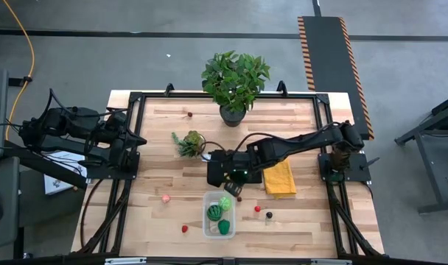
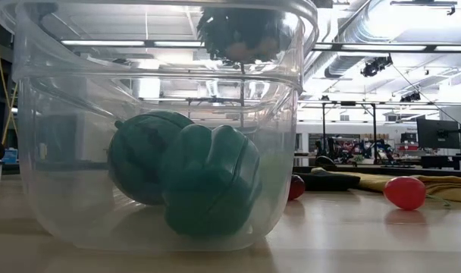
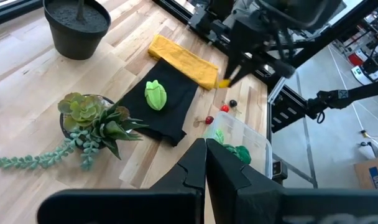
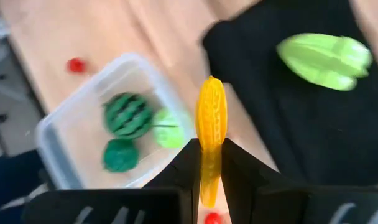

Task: Pick and placing Produce into tupperware
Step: Put the corn into the bin

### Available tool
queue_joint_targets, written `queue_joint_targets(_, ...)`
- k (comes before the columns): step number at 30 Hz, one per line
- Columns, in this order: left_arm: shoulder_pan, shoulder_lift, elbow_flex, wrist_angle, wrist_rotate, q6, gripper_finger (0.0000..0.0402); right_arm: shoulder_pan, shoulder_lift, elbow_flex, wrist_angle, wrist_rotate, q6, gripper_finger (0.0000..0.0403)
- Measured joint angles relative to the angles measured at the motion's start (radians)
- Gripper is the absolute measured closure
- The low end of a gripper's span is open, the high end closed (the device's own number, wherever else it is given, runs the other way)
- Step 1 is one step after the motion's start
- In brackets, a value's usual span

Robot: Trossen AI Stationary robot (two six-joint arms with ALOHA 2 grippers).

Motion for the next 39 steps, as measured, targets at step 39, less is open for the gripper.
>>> queue_joint_targets(39,0.000,0.000,0.000,0.001,0.004,-0.035,0.0401,0.091,0.056,0.000,0.223,-0.195,-0.412,0.0366)
